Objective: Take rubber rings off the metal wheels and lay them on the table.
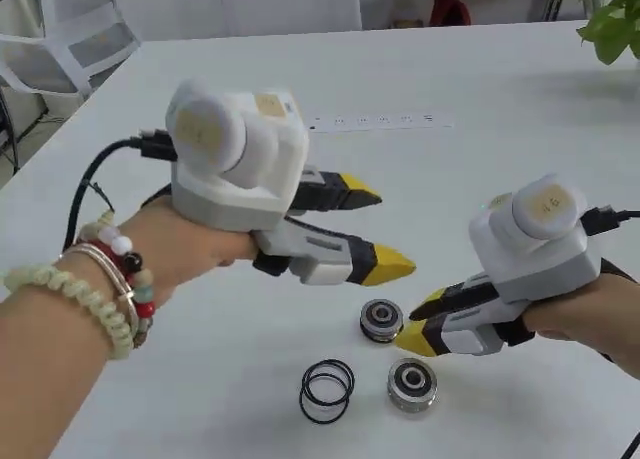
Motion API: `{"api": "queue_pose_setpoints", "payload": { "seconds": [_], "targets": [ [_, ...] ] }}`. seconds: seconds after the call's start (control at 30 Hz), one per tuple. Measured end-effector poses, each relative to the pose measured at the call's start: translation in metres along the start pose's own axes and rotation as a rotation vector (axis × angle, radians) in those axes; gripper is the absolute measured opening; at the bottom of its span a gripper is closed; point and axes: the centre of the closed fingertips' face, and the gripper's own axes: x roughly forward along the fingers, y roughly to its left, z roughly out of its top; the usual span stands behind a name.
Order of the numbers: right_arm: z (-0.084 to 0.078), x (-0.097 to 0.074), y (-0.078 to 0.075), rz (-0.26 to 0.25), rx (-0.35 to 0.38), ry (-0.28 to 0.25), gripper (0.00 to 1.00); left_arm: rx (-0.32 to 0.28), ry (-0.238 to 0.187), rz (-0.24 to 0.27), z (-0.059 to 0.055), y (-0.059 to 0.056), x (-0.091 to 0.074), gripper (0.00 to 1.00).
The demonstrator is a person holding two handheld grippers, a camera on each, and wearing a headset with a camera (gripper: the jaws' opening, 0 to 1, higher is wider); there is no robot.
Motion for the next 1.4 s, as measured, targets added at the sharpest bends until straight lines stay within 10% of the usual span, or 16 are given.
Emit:
{"api": "queue_pose_setpoints", "payload": {
  "seconds": [0.3,0.6,1.4],
  "targets": [
    [0.001,0.001,0.000,-0.001,-0.008,-0.004,0.20,-0.047,0.071,0.046,-0.046,0.010,0.011,0.36],
    [0.003,0.003,0.001,0.005,0.002,-0.023,0.19,-0.071,0.134,-0.003,-0.071,-0.006,0.025,0.25],
    [0.000,0.003,-0.002,-0.020,-0.089,0.002,0.00,-0.144,0.152,0.002,-0.084,-0.010,0.026,0.14]
  ]
}}
